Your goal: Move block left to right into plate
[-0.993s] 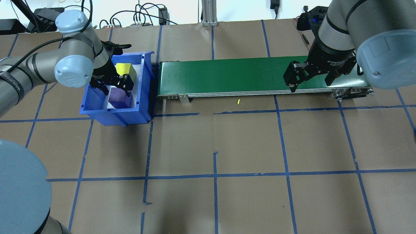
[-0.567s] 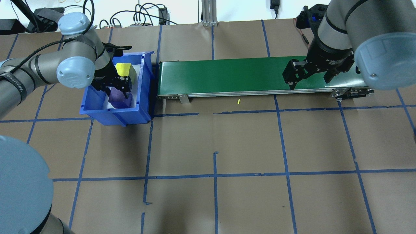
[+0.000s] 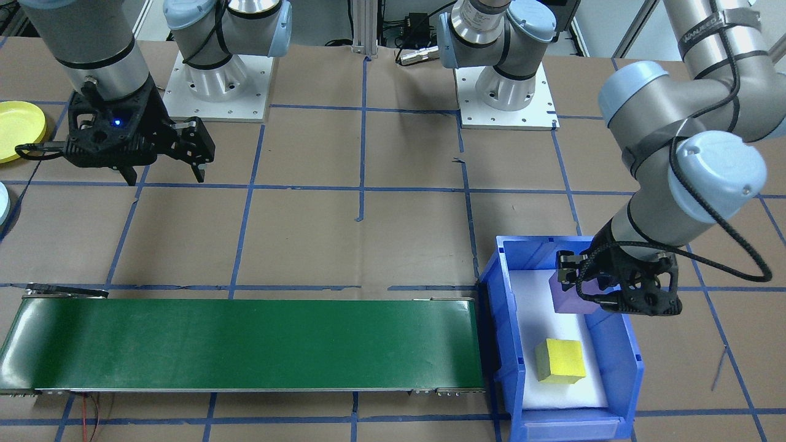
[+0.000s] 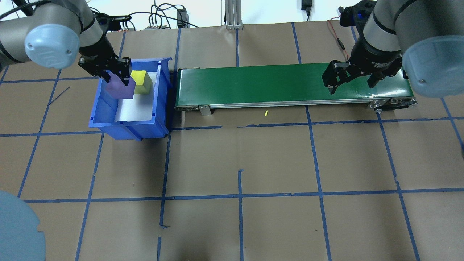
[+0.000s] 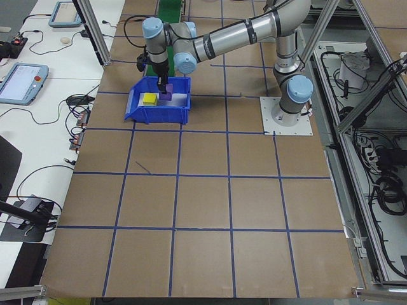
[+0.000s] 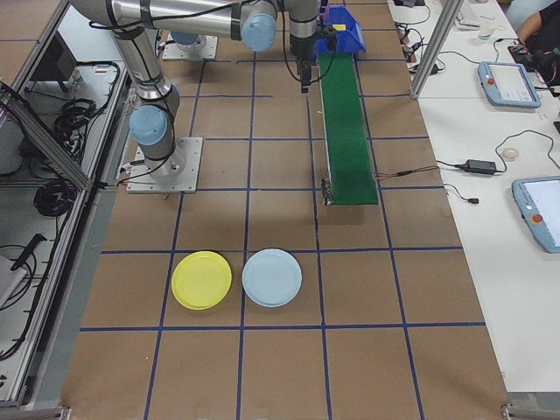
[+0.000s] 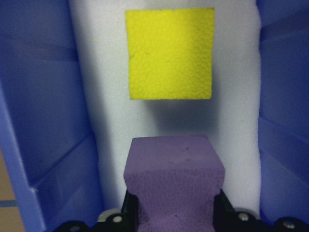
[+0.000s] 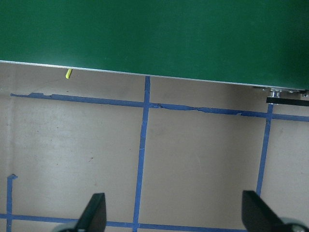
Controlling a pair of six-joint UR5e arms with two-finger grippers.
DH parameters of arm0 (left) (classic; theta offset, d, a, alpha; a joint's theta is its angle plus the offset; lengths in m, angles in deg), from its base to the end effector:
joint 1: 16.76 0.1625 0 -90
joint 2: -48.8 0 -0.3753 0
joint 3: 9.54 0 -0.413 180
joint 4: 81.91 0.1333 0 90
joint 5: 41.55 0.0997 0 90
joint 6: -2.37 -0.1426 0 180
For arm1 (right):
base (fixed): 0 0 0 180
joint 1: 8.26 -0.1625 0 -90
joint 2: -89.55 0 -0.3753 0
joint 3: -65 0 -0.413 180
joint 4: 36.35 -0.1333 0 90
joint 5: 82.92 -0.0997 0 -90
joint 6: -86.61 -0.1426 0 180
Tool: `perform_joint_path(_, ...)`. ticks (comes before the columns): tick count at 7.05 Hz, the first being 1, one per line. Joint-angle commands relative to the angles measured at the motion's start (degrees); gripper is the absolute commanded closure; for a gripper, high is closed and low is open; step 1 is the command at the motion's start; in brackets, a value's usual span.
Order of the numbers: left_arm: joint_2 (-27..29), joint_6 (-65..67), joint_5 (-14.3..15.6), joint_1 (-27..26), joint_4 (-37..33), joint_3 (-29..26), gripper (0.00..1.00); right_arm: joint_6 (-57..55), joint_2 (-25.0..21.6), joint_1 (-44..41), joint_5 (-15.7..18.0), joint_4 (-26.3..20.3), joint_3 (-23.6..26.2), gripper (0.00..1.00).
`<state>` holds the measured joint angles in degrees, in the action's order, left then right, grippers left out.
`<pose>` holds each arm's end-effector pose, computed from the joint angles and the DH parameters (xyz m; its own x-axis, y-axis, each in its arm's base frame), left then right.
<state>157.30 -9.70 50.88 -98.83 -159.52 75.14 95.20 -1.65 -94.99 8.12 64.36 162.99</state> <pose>-0.0406 -0.6306 0.2804 -0.9966 0.0729 -0.0386 0.0720 0.9972 0.0223 0.1013 -0.5181 0.3535 -0.9954 -0.0912 0.0281 -0.0928 0.9936 -0.0649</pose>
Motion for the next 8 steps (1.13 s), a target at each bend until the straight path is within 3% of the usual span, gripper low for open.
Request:
perform_joint_path(1,-1.8,10.4,-1.7,-7.3,-2.5,-2.3,0.67,0.5,0.2,1.1,-1.1,0.0,0.4,0.0)
perform_joint_path(2,-0.1,15.7,-2.2,-12.2,2.3,-2.4,0.67,0.3,0.2,1.1,-1.3,0.0,0.2,0.0)
perform_joint_path(3,3.3,16.4,-4.4,-12.8,6.6,-2.5,0.66,0.3,0.2,1.1,-1.3,0.0,0.3,0.0)
perform_joint_path(5,9.3,16.5,-4.7,-15.3,15.2,-2.4,0.6,0.3,0.2,1.1,-1.2,0.0,0.4,0.0)
perform_joint_path(6,9.9,15.9,-4.8,-15.5,15.5,-2.2,0.56,0.3,0.2,1.1,-1.2,-0.1,0.4,0.0)
perform_joint_path(7,10.3,16.6,-4.8,-15.5,15.6,-1.5,0.4,0.5,0.2,1.2,-1.2,-0.2,0.4,0.0)
perform_joint_path(8,10.5,16.6,-4.8,-15.5,17.5,-0.4,0.15,0.4,0.2,1.1,-1.2,-0.1,0.5,0.0)
